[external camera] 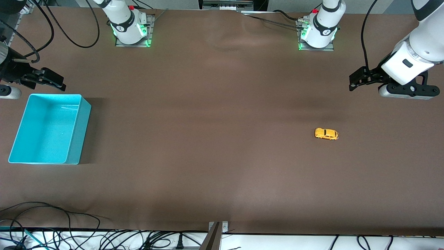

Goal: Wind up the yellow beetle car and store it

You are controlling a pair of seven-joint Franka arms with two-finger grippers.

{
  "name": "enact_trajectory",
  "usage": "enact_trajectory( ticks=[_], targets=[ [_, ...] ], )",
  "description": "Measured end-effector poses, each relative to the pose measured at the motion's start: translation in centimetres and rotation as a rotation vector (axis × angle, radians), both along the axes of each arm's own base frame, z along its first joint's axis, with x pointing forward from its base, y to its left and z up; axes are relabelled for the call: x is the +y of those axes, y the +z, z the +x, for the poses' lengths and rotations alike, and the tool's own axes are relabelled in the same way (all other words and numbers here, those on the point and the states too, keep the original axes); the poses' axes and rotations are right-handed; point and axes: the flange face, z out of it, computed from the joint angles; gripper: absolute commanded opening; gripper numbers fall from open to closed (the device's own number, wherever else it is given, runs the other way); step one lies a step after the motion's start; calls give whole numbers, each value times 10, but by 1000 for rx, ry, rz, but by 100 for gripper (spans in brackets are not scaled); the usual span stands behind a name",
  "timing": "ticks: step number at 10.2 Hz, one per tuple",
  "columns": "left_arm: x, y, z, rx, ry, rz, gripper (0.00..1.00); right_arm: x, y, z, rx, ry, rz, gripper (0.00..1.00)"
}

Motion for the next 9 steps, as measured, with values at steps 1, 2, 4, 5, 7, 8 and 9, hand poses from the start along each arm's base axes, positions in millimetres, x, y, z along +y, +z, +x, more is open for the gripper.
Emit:
enact_trajectory(
  ticks=[1,2,4,5,7,8,9],
  targets=[
    [0,0,0,0,0,0,100,-2,0,0,1,-3,0,100],
    [0,0,0,0,0,0,100,-3,0,0,1,-5,0,100],
    [0,0,0,1,0,0,100,-3,-1,0,2,-5,0,100],
    [0,0,0,1,0,0,100,-3,-1,0,4,-5,0,100],
    [0,0,0,1,0,0,100,-2,-3,0,14,-6,0,100],
    [-1,0,0,1,-2,0,100,-2,-4,-1,22,-7,0,100],
    [-3,-1,0,3,-6,0,100,-2,-5,-1,28,-8,0,100]
  ],
)
